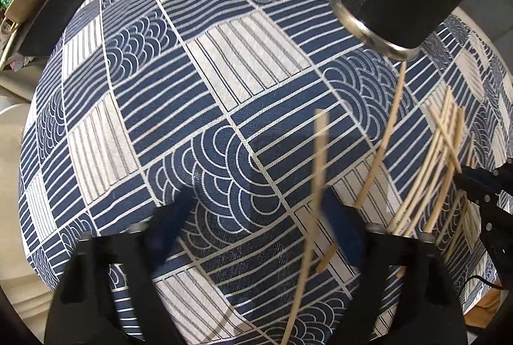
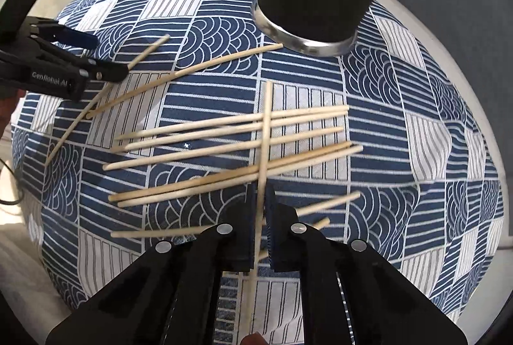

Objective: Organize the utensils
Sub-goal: 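Lift the stick upright with the right gripper and carry it over the black cup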

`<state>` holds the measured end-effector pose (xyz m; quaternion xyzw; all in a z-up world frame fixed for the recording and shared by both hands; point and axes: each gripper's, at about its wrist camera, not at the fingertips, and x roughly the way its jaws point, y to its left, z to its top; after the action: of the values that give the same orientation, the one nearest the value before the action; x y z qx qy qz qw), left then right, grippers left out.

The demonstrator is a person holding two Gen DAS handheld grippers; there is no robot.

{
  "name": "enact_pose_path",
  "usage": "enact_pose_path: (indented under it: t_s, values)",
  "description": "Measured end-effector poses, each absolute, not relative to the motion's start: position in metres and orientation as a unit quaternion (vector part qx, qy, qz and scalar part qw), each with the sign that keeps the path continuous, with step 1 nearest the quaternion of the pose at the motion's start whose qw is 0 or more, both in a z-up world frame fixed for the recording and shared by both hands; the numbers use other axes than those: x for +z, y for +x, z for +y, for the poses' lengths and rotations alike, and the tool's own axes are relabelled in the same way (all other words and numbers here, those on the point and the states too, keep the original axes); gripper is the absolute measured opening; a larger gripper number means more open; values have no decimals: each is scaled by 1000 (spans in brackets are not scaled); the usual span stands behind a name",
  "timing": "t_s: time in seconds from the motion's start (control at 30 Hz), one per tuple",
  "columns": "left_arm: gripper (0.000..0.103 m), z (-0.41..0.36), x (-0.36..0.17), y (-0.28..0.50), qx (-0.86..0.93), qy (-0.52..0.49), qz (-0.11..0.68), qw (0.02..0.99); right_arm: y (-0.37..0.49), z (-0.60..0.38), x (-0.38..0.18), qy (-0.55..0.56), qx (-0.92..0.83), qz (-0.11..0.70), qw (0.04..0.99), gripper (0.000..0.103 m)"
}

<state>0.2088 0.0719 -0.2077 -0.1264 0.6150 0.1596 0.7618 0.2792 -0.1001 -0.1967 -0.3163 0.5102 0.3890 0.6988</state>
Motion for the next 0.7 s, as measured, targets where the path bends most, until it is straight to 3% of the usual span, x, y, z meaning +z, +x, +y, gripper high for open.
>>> enact_pose_path:
  t_s: [0.1,0.13,0.17,0.37,0.7]
  values:
    - [27,70,-203,206,150,-122,615,764,280,-110,-192,-284,391,521,704,5]
    - [9,70,-202,205,142,-129,617,763,280,-113,-190,-277,387,521,708,5]
    - [5,71,-202,204,138,-134,618,762,279,-117,-188,-268,384,522,713,5]
    - [4,83,-200,195,133,-183,621,750,281,-134,-171,-200,369,527,739,5]
    - [4,68,-138,180,160,-141,588,780,278,-161,-109,-141,364,478,787,5]
